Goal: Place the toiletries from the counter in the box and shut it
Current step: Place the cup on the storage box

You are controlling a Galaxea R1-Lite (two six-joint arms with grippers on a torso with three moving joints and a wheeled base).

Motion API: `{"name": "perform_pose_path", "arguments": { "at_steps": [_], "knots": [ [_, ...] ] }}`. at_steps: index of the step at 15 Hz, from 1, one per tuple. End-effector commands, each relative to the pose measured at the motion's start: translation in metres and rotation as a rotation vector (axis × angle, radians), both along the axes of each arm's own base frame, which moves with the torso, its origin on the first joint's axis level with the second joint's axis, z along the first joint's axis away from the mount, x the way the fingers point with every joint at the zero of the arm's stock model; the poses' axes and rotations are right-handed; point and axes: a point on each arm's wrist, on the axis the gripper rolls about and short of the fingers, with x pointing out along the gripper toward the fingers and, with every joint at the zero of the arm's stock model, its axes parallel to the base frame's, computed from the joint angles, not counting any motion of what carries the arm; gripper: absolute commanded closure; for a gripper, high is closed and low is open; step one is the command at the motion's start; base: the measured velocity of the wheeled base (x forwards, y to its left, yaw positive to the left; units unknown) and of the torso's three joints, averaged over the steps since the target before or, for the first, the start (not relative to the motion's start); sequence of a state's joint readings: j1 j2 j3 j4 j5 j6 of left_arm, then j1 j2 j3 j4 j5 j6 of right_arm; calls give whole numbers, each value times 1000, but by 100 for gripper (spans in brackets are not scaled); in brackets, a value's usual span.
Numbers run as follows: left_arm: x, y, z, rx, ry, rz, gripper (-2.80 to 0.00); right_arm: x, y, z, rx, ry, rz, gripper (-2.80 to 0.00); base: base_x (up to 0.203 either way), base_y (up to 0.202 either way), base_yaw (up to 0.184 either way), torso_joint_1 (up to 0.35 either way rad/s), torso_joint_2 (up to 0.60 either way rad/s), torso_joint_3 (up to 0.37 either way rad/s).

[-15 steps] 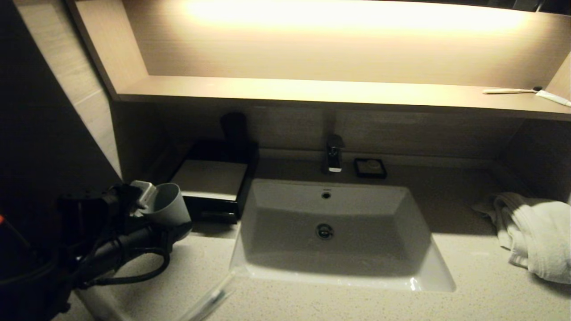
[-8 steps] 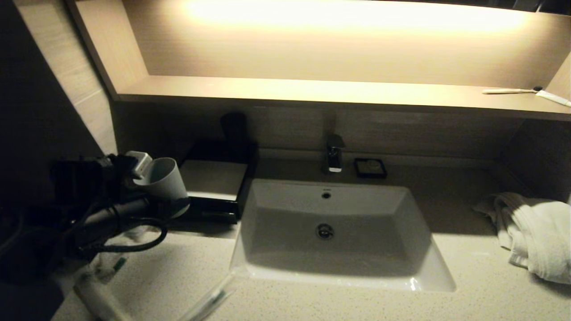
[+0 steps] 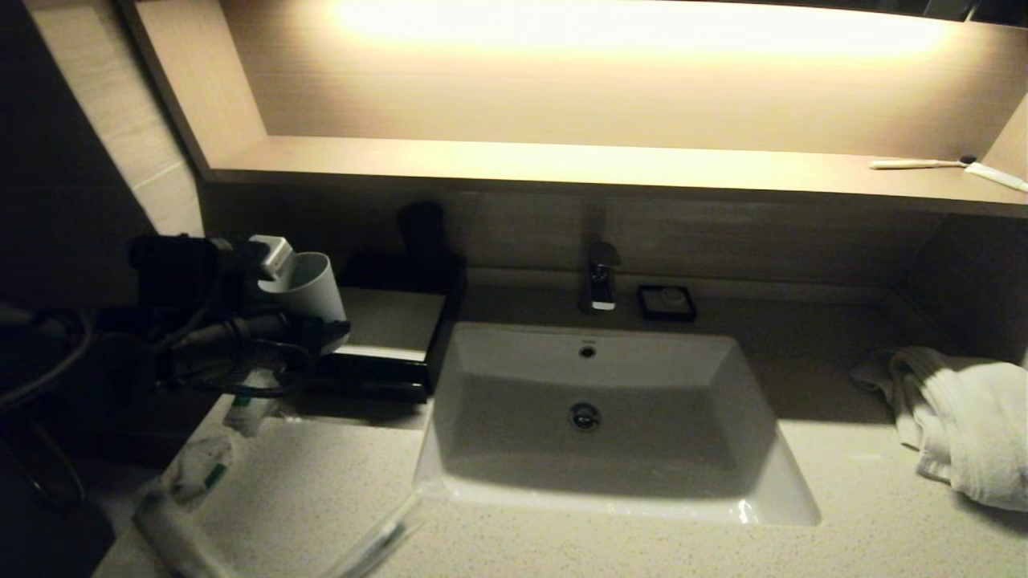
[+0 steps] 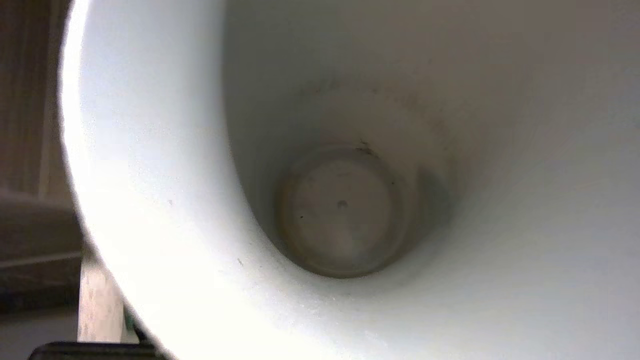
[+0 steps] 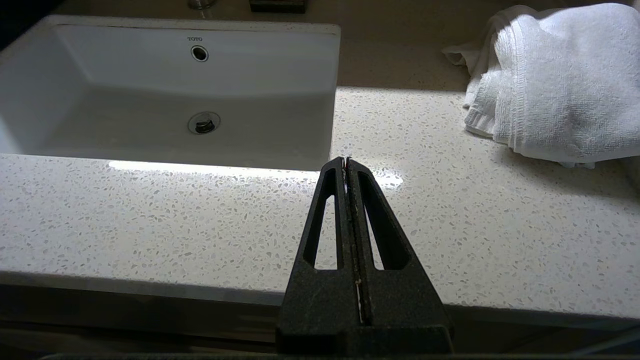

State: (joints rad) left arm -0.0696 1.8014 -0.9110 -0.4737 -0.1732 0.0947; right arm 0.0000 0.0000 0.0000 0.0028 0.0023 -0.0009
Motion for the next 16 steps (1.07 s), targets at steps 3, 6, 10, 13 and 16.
{"name": "perform_pose_path", "arguments": {
  "at_steps": [3,6,10,13,16],
  "knots": [
    [25,-2,-15,2,23,-1,0,0,0,0,-1,0,1,0,0,0,0,0,0,0],
    [39,-3,-17,2,13,0,0,0,0,0,-1,0,1,0,0,0,0,0,0,0],
    [51,-4,-13,4,-2,7,0,0,0,0,-1,0,1,0,0,0,0,0,0,0],
    [63,-4,-13,5,-14,13,0,0,0,0,-1,0,1,0,0,0,0,0,0,0],
    [73,-5,-10,11,-19,25,0,0,0,0,-1,0,-1,0,0,0,0,0,0,0]
  ]
}}
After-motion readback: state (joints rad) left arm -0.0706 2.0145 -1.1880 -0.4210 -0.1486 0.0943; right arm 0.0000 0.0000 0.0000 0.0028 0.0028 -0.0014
